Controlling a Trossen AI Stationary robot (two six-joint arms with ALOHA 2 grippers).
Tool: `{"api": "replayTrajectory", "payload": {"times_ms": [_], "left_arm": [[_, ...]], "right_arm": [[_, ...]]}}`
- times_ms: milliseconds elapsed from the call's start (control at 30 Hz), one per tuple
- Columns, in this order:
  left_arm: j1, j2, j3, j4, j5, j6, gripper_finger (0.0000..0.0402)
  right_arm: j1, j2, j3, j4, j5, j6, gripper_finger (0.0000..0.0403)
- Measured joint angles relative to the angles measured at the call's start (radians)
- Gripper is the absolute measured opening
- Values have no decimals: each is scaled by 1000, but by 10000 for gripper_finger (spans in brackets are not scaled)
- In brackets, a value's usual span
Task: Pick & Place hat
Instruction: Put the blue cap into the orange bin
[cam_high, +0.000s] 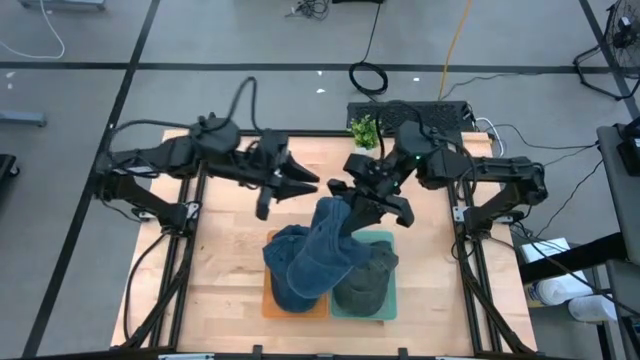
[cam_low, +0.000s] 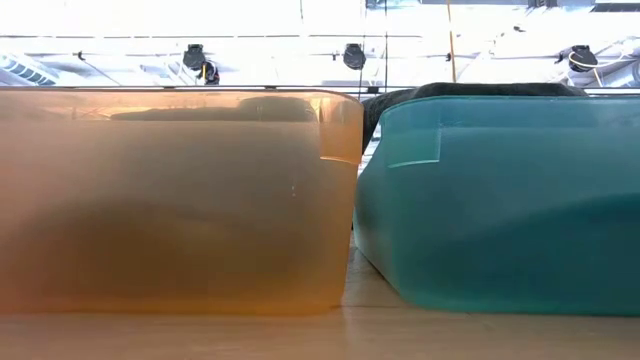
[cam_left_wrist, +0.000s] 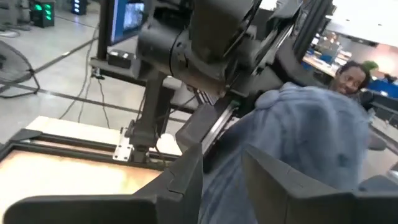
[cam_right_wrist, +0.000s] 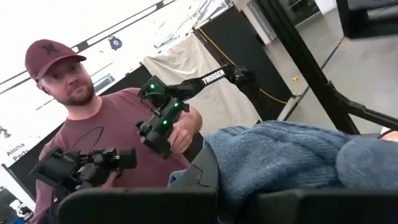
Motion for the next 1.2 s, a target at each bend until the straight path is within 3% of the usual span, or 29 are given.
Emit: {"api": "replayTrajectory", "payload": {"times_ms": [167, 367, 467, 833, 1033, 1200], "left_arm": [[0, 51, 0, 11, 46, 18, 116], [3, 79, 0, 126, 223, 26, 116], [2, 80, 0, 159, 274, 27, 116], [-9, 82, 0, 120, 305, 21, 116], [-12, 118, 0, 93, 227, 2, 116], [-23, 160, 0, 164, 345, -5, 115]], "right_arm": [[-1, 13, 0, 0, -16, -2, 0], [9, 10, 2, 35, -74, -14, 0], [17, 13, 1, 61, -54, -26, 0], [12, 15, 0, 71, -49, -14, 0], [13, 15, 0, 71, -56, 12, 0], [12, 15, 0, 68, -82, 19, 0]]}}
